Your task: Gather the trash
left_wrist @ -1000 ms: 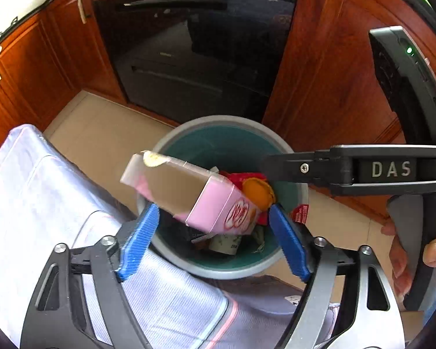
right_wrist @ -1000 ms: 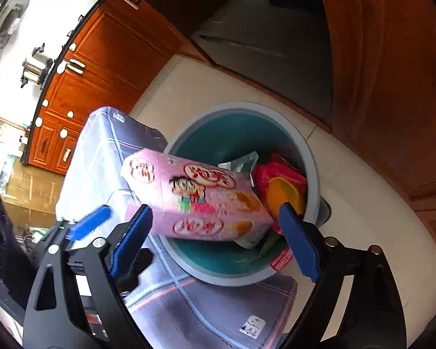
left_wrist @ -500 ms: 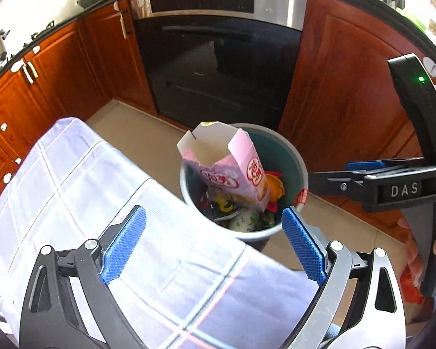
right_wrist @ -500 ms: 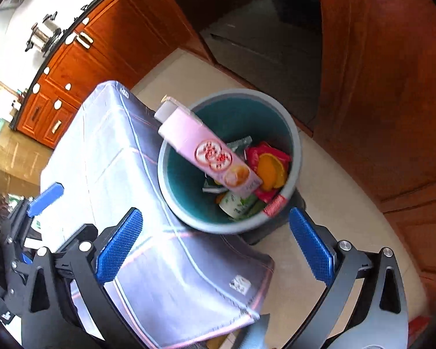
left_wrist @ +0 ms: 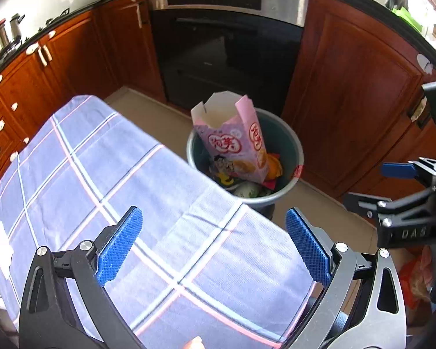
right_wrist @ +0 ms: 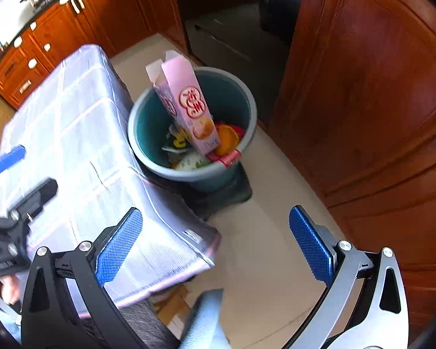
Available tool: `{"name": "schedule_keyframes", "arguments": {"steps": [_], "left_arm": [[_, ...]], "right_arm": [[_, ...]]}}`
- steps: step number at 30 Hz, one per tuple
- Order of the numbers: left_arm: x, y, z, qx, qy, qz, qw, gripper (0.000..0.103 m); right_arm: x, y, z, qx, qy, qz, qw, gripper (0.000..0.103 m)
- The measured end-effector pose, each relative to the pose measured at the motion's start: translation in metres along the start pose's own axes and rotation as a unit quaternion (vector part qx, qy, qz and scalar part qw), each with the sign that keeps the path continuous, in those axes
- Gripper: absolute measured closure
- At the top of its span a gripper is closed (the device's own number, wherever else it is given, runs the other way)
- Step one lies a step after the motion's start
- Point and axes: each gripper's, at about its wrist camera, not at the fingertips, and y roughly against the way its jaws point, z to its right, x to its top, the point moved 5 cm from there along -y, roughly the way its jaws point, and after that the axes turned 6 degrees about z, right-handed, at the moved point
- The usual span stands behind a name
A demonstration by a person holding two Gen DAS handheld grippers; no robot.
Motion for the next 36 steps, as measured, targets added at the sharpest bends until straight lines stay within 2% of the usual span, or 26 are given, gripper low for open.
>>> {"name": "schedule_keyframes", "arguments": {"steps": [7,12,36], "left_arm": [[-0.013,0.005,-0.009,0.014,0.011,-0.004,0.9998,0.004],[-0.015,0.005,-0.013,0.013,0.017,-0.008,0.9997,0.004],[-0.014,0.01,-0.018,0.02,0.018,0.002,0.9996,0.004]], "right_arm": [[-0.025,0.001,-0.007,-0.037,0.02,-0.003,0.999,0.006],[-0.03,-0.002,-0.013,-0.034,0.025,-0.013,0.999,0.006],[-0.022,-0.002,-0.025,-0.032,0.032,-0.011,0.999,0.006]]}}
